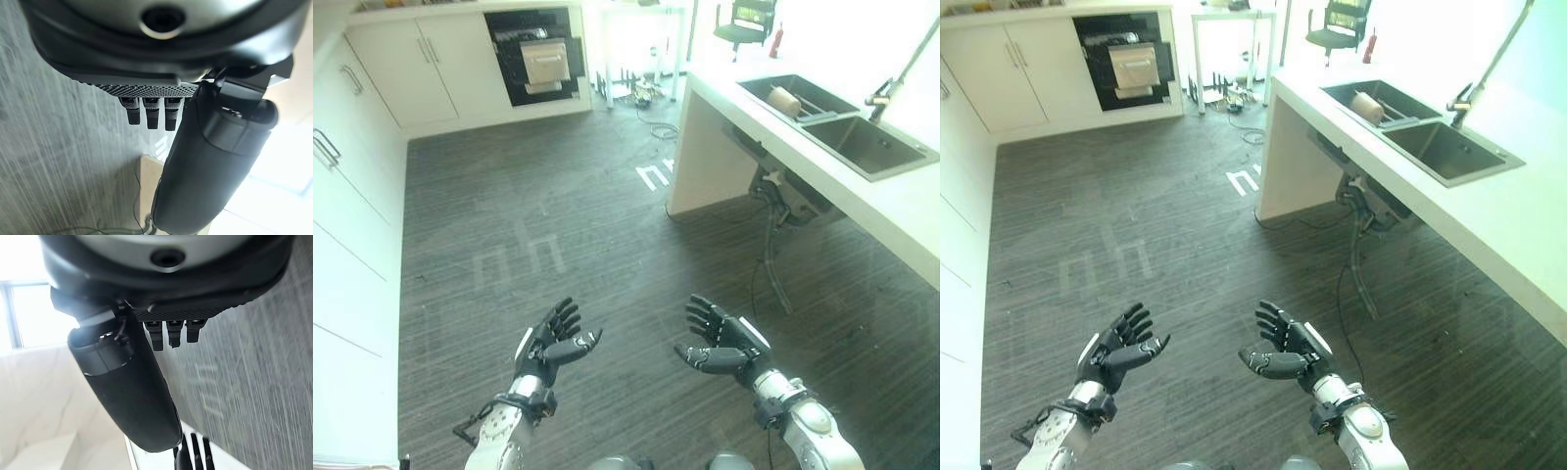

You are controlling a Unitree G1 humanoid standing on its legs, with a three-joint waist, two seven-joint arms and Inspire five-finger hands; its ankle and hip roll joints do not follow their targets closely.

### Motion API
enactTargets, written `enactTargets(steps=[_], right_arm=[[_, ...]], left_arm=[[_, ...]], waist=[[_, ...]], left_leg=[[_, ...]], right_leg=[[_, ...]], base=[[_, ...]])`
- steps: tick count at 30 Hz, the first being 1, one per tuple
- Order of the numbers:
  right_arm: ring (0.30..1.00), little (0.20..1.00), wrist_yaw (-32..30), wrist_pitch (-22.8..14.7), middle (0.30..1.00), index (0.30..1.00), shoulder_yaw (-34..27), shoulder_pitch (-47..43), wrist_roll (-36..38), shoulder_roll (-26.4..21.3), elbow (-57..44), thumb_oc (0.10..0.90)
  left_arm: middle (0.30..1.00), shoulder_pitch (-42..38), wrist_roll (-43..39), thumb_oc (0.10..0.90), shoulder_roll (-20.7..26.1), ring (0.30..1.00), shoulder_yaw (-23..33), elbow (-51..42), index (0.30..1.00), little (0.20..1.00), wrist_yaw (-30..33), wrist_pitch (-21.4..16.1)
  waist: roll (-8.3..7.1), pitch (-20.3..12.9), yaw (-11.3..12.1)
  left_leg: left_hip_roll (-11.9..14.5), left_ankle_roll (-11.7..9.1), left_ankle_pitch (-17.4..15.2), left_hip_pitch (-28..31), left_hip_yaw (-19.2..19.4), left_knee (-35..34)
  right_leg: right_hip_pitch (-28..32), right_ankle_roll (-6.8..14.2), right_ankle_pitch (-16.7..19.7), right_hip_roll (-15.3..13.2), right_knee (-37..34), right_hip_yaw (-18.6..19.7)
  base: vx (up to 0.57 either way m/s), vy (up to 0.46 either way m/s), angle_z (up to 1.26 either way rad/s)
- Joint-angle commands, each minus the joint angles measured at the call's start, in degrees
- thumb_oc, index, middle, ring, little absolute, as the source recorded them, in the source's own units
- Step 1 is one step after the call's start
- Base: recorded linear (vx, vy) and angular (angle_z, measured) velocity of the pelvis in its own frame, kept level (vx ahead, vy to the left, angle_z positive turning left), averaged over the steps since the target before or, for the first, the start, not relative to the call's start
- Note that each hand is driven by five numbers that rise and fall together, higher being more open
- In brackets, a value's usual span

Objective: Place the dishes in the dishwasher.

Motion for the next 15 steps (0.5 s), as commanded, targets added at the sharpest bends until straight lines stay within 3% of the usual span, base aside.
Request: enactTargets(steps=[1, 3, 4, 6, 9, 11, 13, 15], right_arm=[[0.900, 0.900, 0.74, -6.14, 0.900, 0.900, -4.37, -1.55, 4.72, 0.13, -4.02, 0.800], [0.900, 0.900, 1.68, -6.92, 0.900, 0.900, -4.92, -0.57, 5.30, -0.72, -4.39, 0.800], [0.900, 0.900, 2.25, -7.71, 0.900, 0.900, -5.74, 0.04, 6.01, -1.68, -4.60, 0.800], [0.900, 0.900, 2.00, -7.97, 0.900, 0.900, -6.12, -0.18, 6.21, -1.94, -4.82, 0.800], [0.900, 0.900, 0.61, -9.02, 0.900, 0.900, -5.44, -1.63, 5.31, -2.35, -5.93, 0.800], [0.900, 0.900, 1.26, -9.34, 0.900, 0.900, -5.47, -2.13, 6.37, -2.97, -7.28, 0.800], [0.900, 0.900, 1.74, -8.97, 0.900, 0.900, -5.97, -2.73, 6.98, -3.74, -8.93, 0.800], [0.900, 0.900, 1.88, -8.70, 0.900, 0.900, -6.48, -3.44, 7.48, -4.69, -9.63, 0.800]], left_arm=[[0.900, -3.60, 2.03, 0.800, 3.11, 0.900, 1.06, -9.23, 0.900, 0.900, -2.03, -2.39], [0.900, -2.95, 2.78, 0.800, 3.34, 0.900, 0.90, -10.16, 0.900, 0.900, -1.85, -2.18], [0.900, -2.61, 2.97, 0.800, 3.50, 0.900, 0.27, -10.79, 0.900, 0.900, -1.10, -2.00], [0.900, -2.36, 2.60, 0.800, 3.47, 0.900, -0.30, -10.63, 0.900, 0.900, -0.54, -2.07], [0.900, -1.36, 2.67, 0.800, 3.56, 0.900, -0.34, -11.02, 0.900, 0.900, 0.22, -3.05], [0.900, -1.49, 2.54, 0.800, 3.39, 0.900, -0.25, -11.27, 0.900, 0.900, 0.97, -3.34], [0.900, -1.95, 1.72, 0.800, 3.38, 0.900, 0.38, -11.43, 0.900, 0.900, 1.69, -3.58], [0.900, -2.20, 0.90, 0.800, 3.33, 0.900, 1.00, -12.21, 0.900, 0.900, 1.63, -4.15]], waist=[[-4.13, -1.09, -0.88], [-5.75, -0.40, -1.51], [-6.50, 0.02, -2.73], [-6.78, 0.25, -3.28], [-7.75, -0.29, -2.54], [-7.61, -0.91, -2.45], [-7.52, -2.15, -2.82], [-7.57, -3.02, -2.89]], left_leg=[[3.89, -3.08, -2.14, -4.57, -4.18, 5.25], [2.88, -3.27, -3.66, -3.08, -2.96, 5.25], [1.93, -3.22, -5.55, -1.55, -3.18, 5.25], [1.37, -2.89, -7.13, -0.40, -3.52, 5.25], [1.62, -3.06, -8.96, 1.62, -2.32, 5.25], [2.88, -3.58, -9.54, 3.43, -1.50, 5.25], [4.15, -4.58, -9.36, 5.34, -0.77, 5.25], [4.97, -5.63, -7.18, 6.16, -0.27, 5.25]], right_leg=[[11.37, 5.01, 8.69, 0.82, -25.99, -3.40], [7.26, 6.20, 8.79, -1.88, -26.14, -1.93], [1.23, 7.58, 9.40, -3.50, -26.14, 1.65], [-2.16, 8.14, 9.96, -4.73, -26.14, 3.08], [0.00, 8.39, 9.76, -5.65, -26.14, 0.50], [2.15, 8.22, 8.41, -4.48, -26.14, -0.04], [3.61, 6.99, 6.78, -3.01, -26.14, -0.18], [4.29, 5.67, 5.54, -2.14, -26.14, -0.09]], base=[[0.22, -0.160, 0.16], [0.21, -0.171, 0.65], [0.27, -0.195, 0.22], [0.31, -0.200, -0.36], [0.33, -0.234, -0.16], [0.34, -0.263, -0.25], [0.42, -0.315, -0.22], [0.38, -0.284, -0.06]])
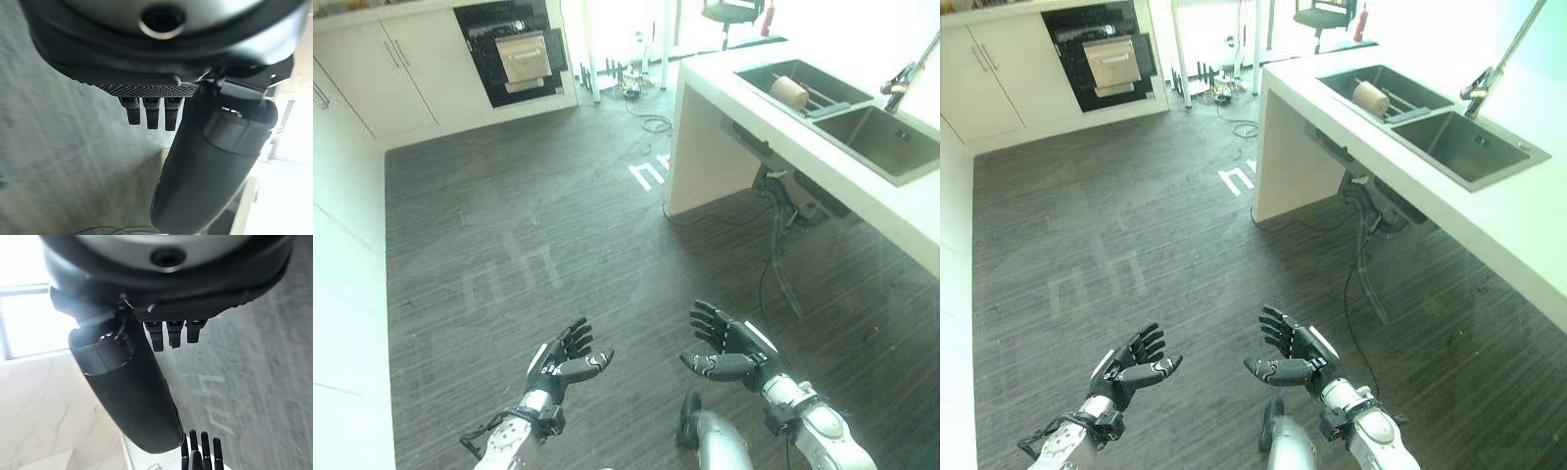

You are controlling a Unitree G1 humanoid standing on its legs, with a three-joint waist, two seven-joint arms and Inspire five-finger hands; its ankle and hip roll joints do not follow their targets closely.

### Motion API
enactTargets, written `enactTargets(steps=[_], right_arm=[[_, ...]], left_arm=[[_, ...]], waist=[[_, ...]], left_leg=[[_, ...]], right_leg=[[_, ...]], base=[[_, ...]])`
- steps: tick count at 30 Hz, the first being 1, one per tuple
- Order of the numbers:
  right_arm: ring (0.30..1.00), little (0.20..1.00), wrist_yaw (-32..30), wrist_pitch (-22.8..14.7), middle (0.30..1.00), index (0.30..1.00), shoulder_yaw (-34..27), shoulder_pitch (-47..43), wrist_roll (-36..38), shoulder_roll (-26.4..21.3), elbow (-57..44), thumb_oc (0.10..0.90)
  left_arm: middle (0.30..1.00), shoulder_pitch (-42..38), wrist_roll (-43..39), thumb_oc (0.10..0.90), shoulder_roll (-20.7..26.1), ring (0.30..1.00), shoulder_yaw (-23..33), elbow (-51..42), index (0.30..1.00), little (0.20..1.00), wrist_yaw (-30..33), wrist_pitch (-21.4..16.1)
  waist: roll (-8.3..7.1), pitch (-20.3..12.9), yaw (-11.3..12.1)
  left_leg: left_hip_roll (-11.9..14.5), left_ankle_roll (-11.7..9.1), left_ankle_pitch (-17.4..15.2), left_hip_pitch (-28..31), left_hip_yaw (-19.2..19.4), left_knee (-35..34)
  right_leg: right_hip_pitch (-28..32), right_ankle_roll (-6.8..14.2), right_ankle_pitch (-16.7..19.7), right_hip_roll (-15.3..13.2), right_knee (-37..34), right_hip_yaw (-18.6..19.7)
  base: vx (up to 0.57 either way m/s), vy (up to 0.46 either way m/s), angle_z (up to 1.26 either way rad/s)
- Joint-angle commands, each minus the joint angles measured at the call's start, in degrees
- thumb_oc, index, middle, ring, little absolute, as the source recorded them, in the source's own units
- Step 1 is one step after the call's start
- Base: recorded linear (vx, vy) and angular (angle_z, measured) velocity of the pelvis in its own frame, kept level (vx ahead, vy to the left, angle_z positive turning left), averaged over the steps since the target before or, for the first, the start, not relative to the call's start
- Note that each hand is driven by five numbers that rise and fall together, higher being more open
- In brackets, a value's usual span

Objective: Place the dishes in the dishwasher.

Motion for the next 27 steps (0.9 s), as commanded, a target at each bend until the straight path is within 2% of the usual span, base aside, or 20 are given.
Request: enactTargets(steps=[1, 3, 4, 5, 6, 8, 10, 12, 14, 15, 16, 20, 22, 26, 27], right_arm=[[0.900, 0.900, 1.19, -7.04, 0.900, 0.900, -4.05, -4.39, 4.45, -0.58, -6.40, 0.800], [0.900, 0.900, 1.66, -7.32, 0.900, 0.900, -5.20, -4.37, 4.84, -1.82, -7.21, 0.800], [0.900, 0.900, 1.94, -7.44, 0.900, 0.900, -5.76, -4.41, 5.20, -2.44, -7.64, 0.800], [0.900, 0.900, 1.87, -7.96, 0.900, 0.900, -6.17, -4.72, 5.07, -2.83, -7.66, 0.800], [0.900, 0.900, 1.85, -8.14, 0.900, 0.900, -6.29, -4.96, 5.22, -2.98, -7.76, 0.800], [0.900, 0.900, 0.91, -9.24, 0.900, 0.900, -6.27, -5.67, 4.44, -2.79, -8.11, 0.800], [0.900, 0.900, 0.05, -9.83, 0.900, 0.900, -5.98, -7.08, 4.40, -3.08, -8.61, 0.800], [0.900, 0.900, -0.66, -10.03, 0.900, 0.900, -5.32, -9.86, 4.38, -3.14, -8.71, 0.800], [0.900, 0.900, -0.70, -9.37, 0.900, 0.900, -4.95, -12.67, 4.66, -2.89, -9.82, 0.800], [0.900, 0.900, -0.73, -9.16, 0.900, 0.900, -4.98, -13.23, 4.70, -2.85, -10.24, 0.800], [0.900, 0.900, -0.60, -9.05, 0.900, 0.900, -4.88, -14.07, 4.35, -2.65, -10.87, 0.800], [0.900, 0.900, -0.47, -8.87, 0.900, 0.900, -5.28, -13.60, 4.46, -3.28, -13.62, 0.800], [0.900, 0.900, -0.25, -8.67, 0.900, 0.900, -5.64, -13.23, 4.97, -3.74, -14.89, 0.800], [0.900, 0.900, 0.06, -7.95, 0.900, 0.900, -6.30, -12.97, 5.32, -3.83, -16.72, 0.800], [0.900, 0.900, -1.37, -7.61, 0.900, 0.900, -7.14, -12.52, 5.34, -3.58, -17.76, 0.800]], left_arm=[[0.900, -3.28, -1.26, 0.800, 2.98, 0.900, 2.52, -7.30, 0.900, 0.900, -0.36, -7.88], [0.900, -3.15, -1.02, 0.800, 3.06, 0.900, 3.07, -8.39, 0.900, 0.900, -0.64, -9.64], [0.900, -3.08, -1.67, 0.800, 3.00, 0.900, 3.30, -8.85, 0.900, 0.900, -0.59, -10.54], [0.900, -2.95, -1.67, 0.800, 2.74, 0.900, 3.64, -9.31, 0.900, 0.900, -0.83, -11.77], [0.900, -2.80, -1.62, 0.800, 2.65, 0.900, 3.75, -9.89, 0.900, 0.900, -0.88, -12.19], [0.900, -2.96, -1.38, 0.800, 2.38, 0.900, 3.71, -10.32, 0.900, 0.900, -1.38, -13.45], [0.900, -3.21, -2.05, 0.800, 2.39, 0.900, 4.01, -10.89, 0.900, 0.900, -1.72, -13.57], [0.900, -3.22, -2.95, 0.800, 2.53, 0.900, 4.47, -11.46, 0.900, 0.900, -2.11, -14.11], [0.900, -3.63, -2.78, 0.800, 2.70, 0.900, 4.82, -12.26, 0.900, 0.900, -1.07, -15.71], [0.900, -3.90, -3.11, 0.800, 2.74, 0.900, 4.95, -12.81, 0.900, 0.900, -0.61, -15.88], [0.900, -4.97, -3.41, 0.800, 2.69, 0.900, 5.00, -13.73, 0.900, 0.900, 0.80, -16.67], [0.900, -5.60, -2.05, 0.800, 2.28, 0.900, 4.98, -16.00, 0.900, 0.900, 2.25, -19.72], [0.900, -5.37, -3.40, 0.800, 2.14, 0.900, 5.65, -16.42, 0.900, 0.900, 2.10, -21.21], [0.900, -6.08, -3.41, 0.800, 2.29, 0.900, 6.35, -17.45, 0.900, 0.900, 1.89, -20.99], [0.900, -7.35, -2.16, 0.800, 2.99, 0.900, 6.14, -17.80, 0.900, 0.900, 2.35, -20.51]], waist=[[-2.26, -5.18, -0.31], [-2.05, -5.21, 0.16], [-2.79, -5.25, 0.61], [-3.43, -4.47, 1.29], [-3.64, -4.07, 1.67], [-3.95, -2.74, 2.61], [-3.82, -1.59, 3.58], [-3.74, -1.65, 4.22], [-2.76, -1.88, 4.96], [-2.35, -1.87, 5.10], [-0.50, -2.29, 4.94], [1.42, -3.30, 4.87], [2.04, -3.72, 4.86], [1.67, -4.14, 4.28], [1.31, -4.72, 4.45]], left_leg=[[1.75, -0.47, 5.17, -5.64, 0.04, 3.49], [2.87, -2.17, 12.09, -4.10, 0.20, 3.49], [2.50, -3.56, 18.66, -3.19, 0.80, 4.34], [2.75, -4.59, 21.60, -8.30, 0.35, 17.17], [2.71, -4.64, 22.28, -11.38, 0.05, 22.39], [3.93, -3.27, 21.56, -19.52, -0.80, 29.83], [3.33, -2.01, 19.30, -22.15, -0.57, 26.04], [2.67, -2.04, 19.93, -20.93, 0.60, 17.38], [2.22, -2.85, 22.41, -19.46, -0.15, 5.95], [2.44, -3.10, 22.64, -19.29, -0.75, 3.49], [4.86, -3.87, 20.15, -22.23, -2.07, 3.49], [8.62, -5.87, 19.63, -27.45, -5.10, 3.49], [9.02, -6.03, 19.70, -28.37, -5.38, 3.49], [8.28, -4.52, 15.45, -26.88, -4.32, 3.49], [6.64, -3.29, 13.28, -25.59, -4.39, 3.49]], right_leg=[[3.86, 9.56, -0.84, -1.80, -5.96, 3.50], [5.80, 7.98, -2.96, -0.32, -5.96, 3.64], [7.00, 6.64, -4.60, 0.10, -5.96, 4.60], [9.03, 4.92, -6.04, 0.67, -5.96, 4.83], [9.77, 4.22, -6.52, 0.89, -5.96, 5.08], [11.81, 3.26, -7.20, 1.40, -5.96, 5.00], [13.23, 3.80, -7.72, 1.72, -5.96, 5.34], [13.41, 4.47, -8.27, 2.11, -5.96, 6.43], [13.85, 5.18, -9.09, 3.07, -5.96, 8.00], [14.15, 5.30, -9.43, 3.34, -5.96, 8.20], [14.56, 5.37, -10.42, 4.58, -5.96, 7.70], [16.17, 5.08, -12.80, 5.90, -5.96, 7.45], [17.13, 5.01, -13.69, 6.17, -5.96, 7.69], [18.35, 5.95, -13.08, 4.63, -5.96, 7.55], [19.64, 7.14, -12.84, 3.23, -5.96, 6.89]], base=[[0.38, -0.308, -0.18], [0.40, -0.337, -0.29], [0.38, -0.419, -0.45], [0.31, -0.396, -0.47], [0.22, -0.339, -0.46], [0.17, -0.235, -0.27], [0.16, -0.102, -0.09], [0.18, 0.012, -0.50], [0.21, 0.079, -0.79], [0.20, 0.153, -1.22], [0.18, 0.161, -1.36], [0.18, 0.145, -0.35], [0.25, 0.210, 0.20], [0.29, 0.304, -0.01], [0.39, 0.409, 0.21]])
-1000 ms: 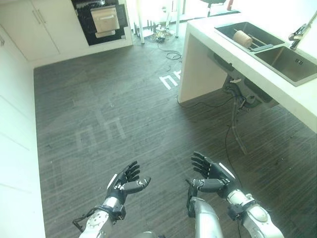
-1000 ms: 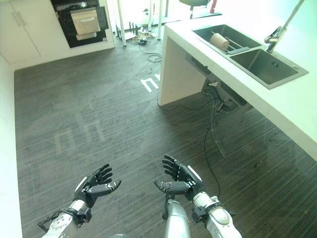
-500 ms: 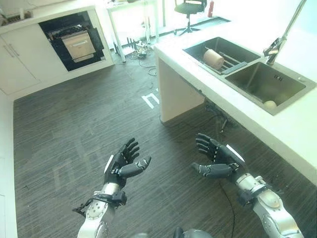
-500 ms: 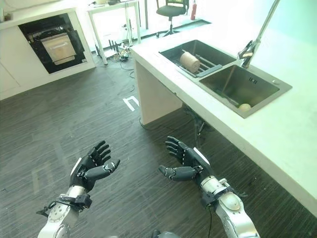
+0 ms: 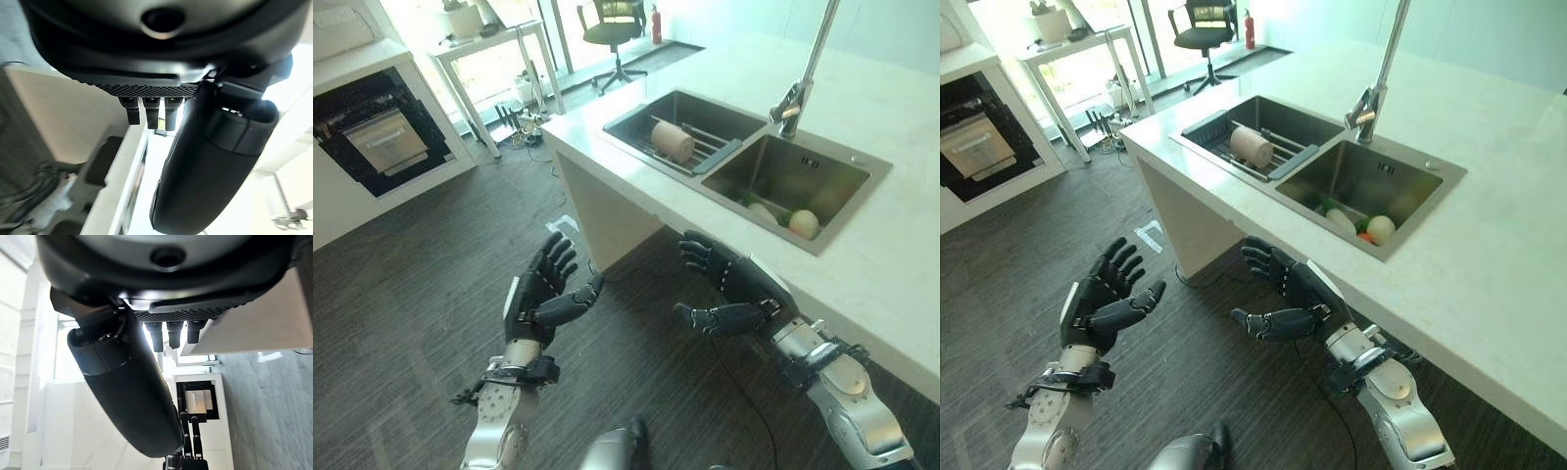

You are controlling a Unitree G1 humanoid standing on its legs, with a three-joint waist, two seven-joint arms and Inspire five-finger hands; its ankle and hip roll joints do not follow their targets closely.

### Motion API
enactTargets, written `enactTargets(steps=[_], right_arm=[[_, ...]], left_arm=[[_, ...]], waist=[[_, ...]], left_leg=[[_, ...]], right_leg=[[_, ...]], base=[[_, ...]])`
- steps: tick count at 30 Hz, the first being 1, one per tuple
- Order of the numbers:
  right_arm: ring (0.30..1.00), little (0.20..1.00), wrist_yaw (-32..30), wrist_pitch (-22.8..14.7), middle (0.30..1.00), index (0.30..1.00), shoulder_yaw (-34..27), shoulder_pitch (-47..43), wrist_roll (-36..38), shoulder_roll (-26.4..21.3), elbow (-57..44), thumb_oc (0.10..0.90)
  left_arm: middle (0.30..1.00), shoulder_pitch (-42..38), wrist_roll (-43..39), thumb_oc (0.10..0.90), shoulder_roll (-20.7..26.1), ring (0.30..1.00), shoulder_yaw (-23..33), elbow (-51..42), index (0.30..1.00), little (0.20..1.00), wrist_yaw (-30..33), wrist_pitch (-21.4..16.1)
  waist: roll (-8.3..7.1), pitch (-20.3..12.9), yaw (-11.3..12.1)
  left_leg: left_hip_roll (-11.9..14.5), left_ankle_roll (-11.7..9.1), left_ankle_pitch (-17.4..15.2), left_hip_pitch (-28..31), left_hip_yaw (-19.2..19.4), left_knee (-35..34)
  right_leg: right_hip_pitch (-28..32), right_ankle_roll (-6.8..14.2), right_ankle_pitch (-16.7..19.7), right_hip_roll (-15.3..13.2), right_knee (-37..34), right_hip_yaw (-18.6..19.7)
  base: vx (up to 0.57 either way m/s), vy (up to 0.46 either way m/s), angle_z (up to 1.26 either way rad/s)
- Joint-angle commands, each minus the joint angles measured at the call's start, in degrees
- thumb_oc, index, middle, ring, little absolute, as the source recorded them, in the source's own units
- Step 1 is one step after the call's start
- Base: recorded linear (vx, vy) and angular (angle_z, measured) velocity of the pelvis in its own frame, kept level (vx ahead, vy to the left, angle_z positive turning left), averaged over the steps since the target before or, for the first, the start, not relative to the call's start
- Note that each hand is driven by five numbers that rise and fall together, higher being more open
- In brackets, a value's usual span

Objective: Place the dishes in the dishwasher.

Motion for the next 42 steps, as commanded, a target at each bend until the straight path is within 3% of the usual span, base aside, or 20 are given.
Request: enactTargets(steps=[1, 4, 7, 8, 10, 12, 13, 14, 16, 18, 20, 22, 31, 33, 34, 35, 36, 38, 39, 42], right_arm=[[0.900, 0.900, -1.64, -5.05, 0.900, 0.900, -4.12, -4.71, 3.77, 1.06, -5.18, 0.800], [0.900, 0.900, -3.28, -6.08, 0.900, 0.900, -5.07, -4.32, 3.15, 2.54, -5.32, 0.800], [0.900, 0.900, -6.06, -7.77, 0.900, 0.900, -6.76, -2.87, 2.62, 4.76, -5.03, 0.800], [0.900, 0.900, -6.78, -8.29, 0.900, 0.900, -7.12, -2.41, 2.20, 5.62, -4.90, 0.800], [0.900, 0.900, -7.85, -9.93, 0.900, 0.900, -7.58, -0.74, 1.81, 7.89, -5.12, 0.800], [0.900, 0.900, -7.92, -10.33, 0.900, 0.900, -7.03, -0.54, 1.94, 8.62, -5.06, 0.800], [0.900, 0.900, -8.37, -9.90, 0.900, 0.900, -6.96, -0.33, 1.68, 8.31, -4.85, 0.800], [0.900, 0.900, -8.38, -9.82, 0.900, 0.900, -6.99, -0.28, 1.72, 8.27, -4.92, 0.800], [0.900, 0.900, -7.22, -9.92, 0.900, 0.900, -8.56, 0.87, 3.05, 7.52, -5.08, 0.800], [0.900, 0.900, -6.64, -10.57, 0.900, 0.900, -9.41, 1.54, 3.82, 7.13, -5.04, 0.800], [0.900, 0.900, -6.88, -11.89, 0.900, 0.900, -10.46, 2.39, 5.25, 6.86, -5.19, 0.800], [0.900, 0.900, -8.35, -13.11, 0.900, 0.900, -10.52, 2.30, 5.64, 7.33, -5.54, 0.800], [0.900, 0.900, -13.81, -13.18, 0.900, 0.900, -10.36, 1.02, 4.33, 6.42, -5.33, 0.800], [0.900, 0.900, -13.65, -13.61, 0.900, 0.900, -11.53, 1.58, 4.81, 5.68, -5.47, 0.800], [0.900, 0.900, -13.33, -14.06, 0.900, 0.900, -12.55, 1.83, 5.35, 4.89, -5.21, 0.800], [0.900, 0.900, -13.09, -14.23, 0.900, 0.900, -12.76, 1.91, 5.44, 4.67, -5.18, 0.800], [0.900, 0.900, -12.87, -14.45, 0.900, 0.900, -13.04, 1.95, 5.36, 4.56, -5.10, 0.800], [0.900, 0.900, -12.70, -14.46, 0.900, 0.900, -13.28, 1.79, 4.64, 4.67, -5.06, 0.800], [0.900, 0.900, -13.13, -13.98, 0.900, 0.900, -13.47, 1.49, 4.45, 4.48, -5.24, 0.800], [0.900, 0.900, -12.07, -12.58, 0.900, 0.900, -14.25, 1.07, 5.45, 4.46, -5.76, 0.800]], left_arm=[[0.900, -3.49, 0.65, 0.800, 3.21, 0.900, 1.58, -5.72, 0.900, 0.900, 0.03, -5.51], [0.900, -4.80, 1.82, 0.800, 3.67, 0.900, 2.11, -5.96, 0.900, 0.900, -0.74, -5.32], [0.900, -5.67, 3.13, 0.800, 4.48, 0.900, 2.52, -6.85, 0.900, 0.900, -1.98, -4.94], [0.900, -5.76, 3.07, 0.800, 4.39, 0.900, 2.62, -6.96, 0.900, 0.900, -2.60, -4.82], [0.900, -5.82, 3.70, 0.800, 3.93, 0.900, 2.73, -7.52, 0.900, 0.900, -3.52, -4.74], [0.900, -6.01, 5.14, 0.800, 3.73, 0.900, 2.49, -8.29, 0.900, 0.900, -2.12, -4.98], [0.900, -6.33, 4.54, 0.800, 4.43, 0.900, 3.33, -9.24, 0.900, 0.900, -1.22, -3.90], [0.900, -6.31, 4.36, 0.800, 4.51, 0.900, 3.46, -9.41, 0.900, 0.900, -1.19, -3.67], [0.900, -5.96, 3.39, 0.800, 4.92, 0.900, 4.97, -9.87, 0.900, 0.900, -1.68, -3.38], [0.900, -5.34, 3.40, 0.800, 4.91, 0.900, 5.35, -10.29, 0.900, 0.900, -2.00, -3.66], [0.900, -3.96, 4.27, 0.800, 4.35, 0.900, 5.42, -11.76, 0.900, 0.900, -2.20, -3.80], [0.900, -3.73, 5.44, 0.800, 4.15, 0.900, 4.29, -13.11, 0.900, 0.900, -1.62, -4.39], [0.900, -6.27, 4.54, 0.800, 4.76, 0.900, 3.08, -13.99, 0.900, 0.900, -0.88, -3.56], [0.900, -6.74, 3.85, 0.800, 4.93, 0.900, 3.26, -14.24, 0.900, 0.900, -1.01, -4.21], [0.900, -7.18, 4.60, 0.800, 4.87, 0.900, 3.40, -14.33, 0.900, 0.900, -0.02, -5.79], [0.900, -7.20, 4.60, 0.800, 4.77, 0.900, 3.51, -14.46, 0.900, 0.900, 0.38, -6.25], [0.900, -7.14, 4.63, 0.800, 4.59, 0.900, 3.96, -14.90, 0.900, 0.900, 1.07, -7.05], [0.900, -6.95, 4.18, 0.800, 4.11, 0.900, 5.11, -15.44, 0.900, 0.900, 1.60, -8.57], [0.900, -7.00, 4.44, 0.800, 3.74, 0.900, 6.29, -15.54, 0.900, 0.900, 1.62, -9.72], [0.900, -5.50, 4.27, 0.800, 4.00, 0.900, 8.72, -16.85, 0.900, 0.900, 1.86, -11.65]], waist=[[-0.23, -5.29, 2.56], [-0.87, -5.52, 2.84], [-1.01, -5.86, 2.32], [-0.74, -5.74, 2.04], [0.21, -5.12, 1.07], [0.76, -4.54, 0.54], [0.52, -4.12, 0.24], [0.55, -4.08, 0.21], [-0.49, -3.11, -0.65], [-1.15, -2.37, -1.19], [-2.54, -1.67, -2.12], [-2.67, -1.46, -2.43], [-2.70, -5.35, -3.52], [-1.85, -5.98, -4.07], [-1.82, -6.05, -3.90], [-2.19, -5.98, -3.81], [-2.72, -5.50, -3.50], [-3.32, -4.29, -2.88], [-3.59, -3.37, -2.56], [-3.71, -2.66, -2.28]], left_leg=[[1.93, -4.20, -4.14, 4.60, -1.73, -4.14], [0.17, -2.58, -5.38, 5.89, -2.54, -4.14], [-2.58, 0.02, -6.72, 7.23, -4.24, -4.14], [-3.14, 0.71, -7.25, 7.84, -4.47, -4.14], [-4.52, 2.05, -8.49, 9.70, -5.24, -4.14], [-4.45, 2.53, -9.14, 10.52, -4.53, -4.14], [-4.34, 2.19, -8.89, 10.85, -3.37, -4.14], [-4.19, 2.09, -8.97, 10.97, -3.33, -4.14], [-4.16, 1.61, -9.91, 12.52, -1.60, -4.14], [-4.26, 1.35, -10.76, 13.73, -0.82, -4.14], [-5.60, 1.42, -12.89, 16.07, 0.88, -4.14], [-6.59, 2.12, -15.13, 17.72, 0.68, -4.14], [-5.47, 0.84, -17.23, 22.90, 3.79, -4.14], [-3.61, -1.35, -12.78, 25.47, 5.74, -4.14], [-2.82, -4.49, -2.42, 27.90, 7.17, -4.14], [-3.10, -5.56, 1.27, 28.37, 7.68, -2.44], [-3.04, -6.94, 4.48, 25.15, 7.45, 4.89], [-1.99, -7.68, 6.33, 16.96, 5.45, 16.54], [-0.28, -6.37, 4.02, 12.65, 5.19, 16.01], [0.14, -4.84, 2.75, 13.09, 5.34, 6.24]], right_leg=[[-3.73, 6.29, 5.12, -2.77, -1.95, -0.02], [-2.45, 8.39, 8.09, -4.75, -1.95, -1.26], [-0.12, 10.40, 15.38, -4.62, -1.95, -1.02], [-0.50, 10.72, 18.05, -4.72, 2.13, -1.09], [-6.46, 10.33, 21.47, -5.51, 18.01, 1.03], [-12.18, 9.17, 20.77, -6.38, 23.80, 0.55], [-14.79, 8.29, 17.91, -5.39, 19.26, -1.66], [-14.49, 8.22, 17.84, -5.08, 18.16, -2.01], [-13.95, 8.36, 18.89, -4.22, 2.44, -5.87], [-14.58, 8.59, 19.30, -4.31, -1.95, -6.73], [-21.10, 9.90, 21.46, -7.48, -1.95, -7.11], [-24.68, 10.77, 23.79, -9.70, -1.95, -7.53], [-20.12, 9.11, 18.27, -7.11, -1.95, -6.83], [-18.99, 7.52, 16.41, -5.62, -1.95, -7.59], [-17.21, 5.59, 14.02, -4.67, -1.95, -7.42], [-16.52, 4.96, 13.22, -4.61, -1.95, -6.84], [-15.67, 3.84, 12.44, -4.46, -1.95, -5.97], [-13.65, 2.36, 11.26, -4.00, -1.95, -4.71], [-12.28, 2.17, 10.71, -3.57, -1.95, -3.74], [-11.14, 3.00, 10.11, -2.77, -1.95, -0.07]], base=[[0.40, 0.423, 0.17], [0.25, 0.283, 0.25], [0.28, 0.327, 0.27], [0.21, 0.326, 0.44], [0.19, 0.380, 0.42], [0.17, 0.287, 0.30], [0.17, 0.178, 0.03], [0.20, 0.088, -0.33], [0.20, -0.036, -0.48], [0.17, -0.071, 0.22], [0.24, -0.088, -0.47], [0.38, -0.136, -0.48], [0.33, -0.164, 0.06], [0.42, -0.293, -0.13], [0.36, -0.308, -0.24], [0.32, -0.327, -0.43], [0.18, -0.217, -0.38], [0.16, -0.192, -0.51], [0.14, -0.094, -0.58], [0.18, 0.049, -0.69]])
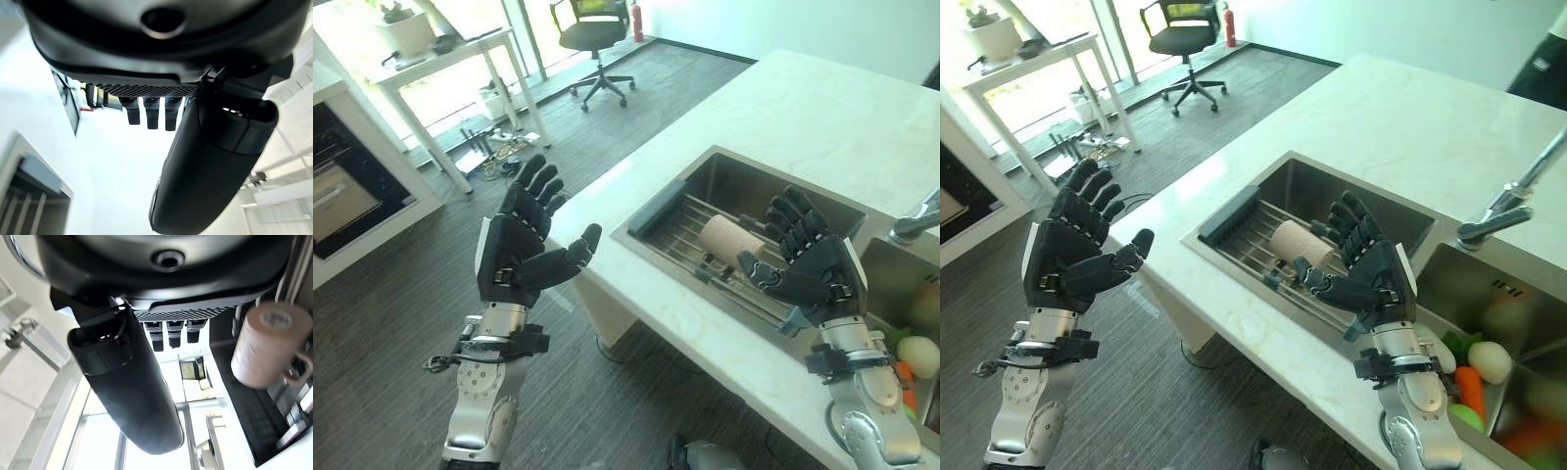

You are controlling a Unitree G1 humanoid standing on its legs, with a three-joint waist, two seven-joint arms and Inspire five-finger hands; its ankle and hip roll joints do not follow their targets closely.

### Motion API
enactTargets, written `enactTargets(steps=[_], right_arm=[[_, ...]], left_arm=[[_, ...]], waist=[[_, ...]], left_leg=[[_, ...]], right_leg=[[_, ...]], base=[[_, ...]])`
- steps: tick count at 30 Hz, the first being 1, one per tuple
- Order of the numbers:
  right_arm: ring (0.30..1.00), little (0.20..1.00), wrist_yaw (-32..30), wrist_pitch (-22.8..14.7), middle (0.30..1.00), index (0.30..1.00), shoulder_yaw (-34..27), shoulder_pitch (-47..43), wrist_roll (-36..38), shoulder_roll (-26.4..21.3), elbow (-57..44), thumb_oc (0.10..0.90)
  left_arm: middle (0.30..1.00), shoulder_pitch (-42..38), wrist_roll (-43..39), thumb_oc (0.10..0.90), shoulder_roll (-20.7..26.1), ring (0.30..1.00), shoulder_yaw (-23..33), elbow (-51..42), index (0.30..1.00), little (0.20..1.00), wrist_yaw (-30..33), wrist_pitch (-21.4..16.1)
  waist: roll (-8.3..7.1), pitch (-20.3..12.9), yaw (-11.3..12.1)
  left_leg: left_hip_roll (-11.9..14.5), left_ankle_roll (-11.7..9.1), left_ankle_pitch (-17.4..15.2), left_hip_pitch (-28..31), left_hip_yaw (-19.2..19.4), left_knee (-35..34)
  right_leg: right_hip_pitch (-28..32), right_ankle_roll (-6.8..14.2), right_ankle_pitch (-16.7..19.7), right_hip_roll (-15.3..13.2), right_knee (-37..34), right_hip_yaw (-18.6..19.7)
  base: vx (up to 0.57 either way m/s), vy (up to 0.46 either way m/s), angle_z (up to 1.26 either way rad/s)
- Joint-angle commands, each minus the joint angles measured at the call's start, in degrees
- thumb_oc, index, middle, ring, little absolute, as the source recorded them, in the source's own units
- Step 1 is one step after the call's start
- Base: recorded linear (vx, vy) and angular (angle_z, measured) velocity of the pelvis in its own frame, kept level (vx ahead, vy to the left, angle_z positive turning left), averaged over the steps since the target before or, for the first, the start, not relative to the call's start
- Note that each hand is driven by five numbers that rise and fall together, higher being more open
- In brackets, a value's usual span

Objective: Place the dishes in the dishwasher.

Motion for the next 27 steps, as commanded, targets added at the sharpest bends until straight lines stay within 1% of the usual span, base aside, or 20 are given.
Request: enactTargets(steps=[1, 2, 3, 4, 5, 6, 7, 8, 9, 12, 14, 15, 17, 18, 20, 23, 24, 25, 26, 27], right_arm=[[0.900, 0.900, 2.22, -5.40, 0.900, 0.900, -4.72, -3.50, 1.58, -1.84, -6.42, 0.800], [0.900, 0.900, 2.66, -4.75, 0.900, 0.900, -4.95, -3.34, 1.64, -1.75, -6.74, 0.800], [0.900, 0.900, 3.42, -3.99, 0.900, 0.900, -5.11, -3.19, 1.53, -1.46, -6.84, 0.800], [0.900, 0.900, 4.74, -2.85, 0.900, 0.900, -5.11, -2.93, 2.06, -1.64, -7.26, 0.800], [0.900, 0.900, 4.63, -2.62, 0.900, 0.900, -5.13, -2.91, 2.06, -1.94, -7.45, 0.800], [0.900, 0.900, 3.93, -2.29, 0.900, 0.900, -4.92, -2.88, 1.93, -2.21, -8.01, 0.800], [0.900, 0.900, 3.25, -2.26, 0.900, 0.900, -4.75, -2.69, 1.60, -2.33, -8.65, 0.800], [0.900, 0.900, 2.75, -2.25, 0.900, 0.900, -4.97, -2.21, 1.45, -2.35, -9.16, 0.800], [0.900, 0.900, 1.41, -2.13, 0.900, 0.900, -5.90, -1.06, 2.16, -2.29, -9.53, 0.800], [0.900, 0.900, 0.58, -1.36, 0.900, 0.900, -6.62, 0.24, 1.31, -1.34, -10.12, 0.800], [0.900, 0.900, -0.32, -0.40, 0.900, 0.900, -7.00, 1.08, 1.32, -0.58, -11.24, 0.800], [0.900, 0.900, -0.31, -0.49, 0.900, 0.900, -6.97, 1.22, 1.00, -0.20, -11.40, 0.800], [0.900, 0.900, -0.51, -0.29, 0.900, 0.900, -6.67, 1.24, 0.90, 0.03, -12.02, 0.800], [0.900, 0.900, 0.35, -0.20, 0.900, 0.900, -6.19, 0.47, 1.10, -0.03, -11.54, 0.800], [0.900, 0.900, 1.53, -0.15, 0.900, 0.900, -5.33, -1.18, 1.24, -0.75, -10.51, 0.800], [0.900, 0.900, 1.35, -0.19, 0.900, 0.900, -5.23, -2.09, 1.51, -2.20, -9.86, 0.800], [0.900, 0.900, 0.92, -0.20, 0.900, 0.900, -5.23, -2.61, 1.94, -2.97, -9.43, 0.800], [0.900, 0.900, 0.75, 0.04, 0.900, 0.900, -5.21, -3.14, 2.43, -3.61, -9.04, 0.800], [0.900, 0.900, 0.80, 0.12, 0.900, 0.900, -4.95, -3.67, 2.54, -4.28, -8.57, 0.800], [0.900, 0.900, 0.98, 0.26, 0.900, 0.900, -4.97, -3.84, 2.49, -4.47, -8.39, 0.800]], left_arm=[[0.900, -0.43, -0.64, 0.800, 2.17, 0.900, 5.42, -6.01, 0.900, 0.900, 1.48, -10.87], [0.900, 0.37, -1.21, 0.800, 2.41, 0.900, 6.34, -6.49, 0.900, 0.900, 1.21, -11.33], [0.900, 1.29, -1.29, 0.800, 2.44, 0.900, 7.28, -6.99, 0.900, 0.900, 1.15, -11.73], [0.900, 2.27, -0.57, 0.800, 2.16, 0.900, 8.18, -7.73, 0.900, 0.900, 1.99, -11.40], [0.900, 2.27, -0.72, 0.800, 1.96, 0.900, 8.19, -7.78, 0.900, 0.900, 1.99, -11.18], [0.900, 2.21, -1.07, 0.800, 1.68, 0.900, 8.21, -7.81, 0.900, 0.900, 1.44, -10.93], [0.900, 2.19, -1.21, 0.800, 1.74, 0.900, 8.02, -7.75, 0.900, 0.900, 1.04, -10.93], [0.900, 1.81, -1.19, 0.800, 1.89, 0.900, 7.70, -7.55, 0.900, 0.900, 0.68, -10.94], [0.900, -0.17, -0.18, 0.800, 2.68, 0.900, 6.27, -6.84, 0.900, 0.900, 0.71, -10.37], [0.900, -1.42, 0.08, 0.800, 3.66, 0.900, 5.59, -7.10, 0.900, 0.900, -0.46, -9.30], [0.900, -1.57, 0.82, 0.800, 4.78, 0.900, 5.08, -7.92, 0.900, 0.900, -0.71, -6.63], [0.900, -1.86, 1.44, 0.800, 5.27, 0.900, 4.63, -8.01, 0.900, 0.900, -1.37, -5.70], [0.900, -2.07, 4.36, 0.800, 6.40, 0.900, 3.73, -9.31, 0.900, 0.900, -1.94, -4.41], [0.900, -2.47, 6.25, 0.800, 7.99, 0.900, 3.20, -9.59, 0.900, 0.900, -2.07, -3.75], [0.900, -2.78, 7.57, 0.800, 9.49, 0.900, 2.96, -10.11, 0.900, 0.900, -3.15, -2.69], [0.900, -3.98, 9.42, 0.800, 10.66, 0.900, 1.89, -10.33, 0.900, 0.900, -5.06, -2.77], [0.900, -5.23, 10.93, 0.800, 11.76, 0.900, 1.10, -10.39, 0.900, 0.900, -7.25, -1.97], [0.900, -6.44, 12.72, 0.800, 13.31, 0.900, 0.40, -10.38, 0.900, 0.900, -9.03, -0.36], [0.900, -7.95, 14.61, 0.800, 15.58, 0.900, -0.22, -9.99, 0.900, 0.900, -9.76, 0.37], [0.900, -8.52, 14.61, 0.800, 16.35, 0.900, -0.30, -9.89, 0.900, 0.900, -10.03, 0.50]], waist=[[1.00, -3.44, 0.05], [1.39, -3.35, 0.29], [2.85, -3.17, 0.44], [3.91, -3.89, 0.96], [4.08, -4.12, 1.15], [4.21, -4.33, 1.29], [4.25, -4.58, 0.52], [4.32, -4.71, 0.00], [4.80, -5.48, -1.33], [4.85, -5.95, -2.22], [4.34, -5.85, -2.45], [4.16, -5.55, -2.55], [3.79, -5.27, -2.48], [3.46, -5.04, -2.01], [2.97, -5.11, -0.83], [2.73, -5.57, -0.81], [2.65, -5.96, -0.81], [2.77, -6.30, -0.98], [3.03, -6.52, -1.34], [3.12, -6.58, -1.43]], left_leg=[[-0.31, -0.30, 8.12, 13.69, 2.30, -29.33], [-0.47, -0.32, 8.82, 14.20, 0.43, -35.06], [0.39, -0.70, 6.23, 11.14, -4.71, -35.06], [0.42, -1.62, 4.55, 7.84, -10.82, -35.06], [0.12, -1.76, 4.02, 7.26, -11.91, -35.06], [-0.32, -1.55, 2.32, 7.26, -12.41, -35.06], [0.28, -1.34, 0.18, 7.92, -11.42, -35.06], [0.77, -1.33, -0.52, 8.51, -10.11, -35.06], [0.15, -0.60, -2.61, 9.74, -9.08, -35.06], [-0.47, 0.51, -4.12, 10.95, -7.91, -35.06], [-1.60, 2.36, -5.65, 11.41, -6.90, -35.06], [-1.71, 3.03, -6.15, 11.46, -6.06, -35.06], [-1.63, 3.82, -6.80, 11.32, -4.58, -35.06], [-0.90, 3.97, -7.18, 11.49, -2.68, -35.06], [0.04, 3.95, -7.56, 11.81, -0.01, -35.06], [0.10, 4.00, -7.65, 12.00, 0.21, -35.06], [0.14, 3.84, -7.66, 11.98, 0.36, -35.06], [0.25, 3.78, -7.66, 12.21, 0.61, -35.06], [0.33, 3.71, -7.66, 12.58, 0.85, -35.06], [0.37, 3.65, -7.64, 12.72, 0.91, -35.06]], right_leg=[[0.43, 10.35, -0.03, -1.80, -0.82, 3.16], [0.63, 10.80, -0.34, -1.02, -0.82, 5.29], [0.98, 11.29, -0.96, 0.86, -0.82, 7.62], [1.21, 11.53, -2.15, 2.13, -0.82, 10.52], [1.37, 11.62, -2.60, 2.22, -0.82, 11.25], [1.40, 11.98, -2.80, 1.85, -0.82, 11.83], [1.37, 12.27, -2.76, 1.25, -0.82, 12.04], [1.40, 12.47, -2.64, 0.77, -0.82, 11.84], [1.11, 13.28, -2.40, -0.21, -0.82, 12.06], [0.81, 14.37, -1.81, -1.40, -0.82, 12.16], [0.18, 15.80, -0.66, -3.25, -0.82, 12.48], [-0.31, 16.38, -0.09, -4.03, -0.82, 12.38], [-1.15, 17.18, 0.69, -5.12, -0.82, 11.86], [-1.68, 17.73, 1.23, -6.18, -0.82, 8.98], [-1.99, 18.17, 1.41, -7.67, -0.82, 5.19], [-1.96, 17.68, 1.06, -6.88, -0.82, 6.03], [-1.90, 17.53, 0.89, -6.74, -0.82, 5.93], [-1.72, 17.46, 0.81, -6.55, -0.82, 5.81], [-1.40, 17.32, 0.67, -6.14, -0.82, 6.05], [-1.29, 17.28, 0.63, -6.05, -0.82, 6.03]], base=[[0.19, 0.148, -1.29], [0.22, 0.238, -1.40], [0.32, 0.349, -1.34], [0.29, 0.336, -1.54], [0.27, 0.279, -1.69], [0.19, 0.202, -1.55], [0.17, 0.212, -1.42], [0.21, 0.364, -1.00], [0.19, 0.342, -0.54], [0.18, 0.297, -0.21], [0.18, 0.379, -0.21], [0.08, 0.315, -0.33], [-0.02, 0.190, -0.55], [-0.08, 0.089, -0.37], [-0.11, 0.023, -0.79], [-0.07, -0.040, -0.53], [-0.08, -0.096, -0.03], [-0.08, -0.126, 0.09], [-0.06, -0.111, 0.00], [-0.03, -0.081, -0.04]])
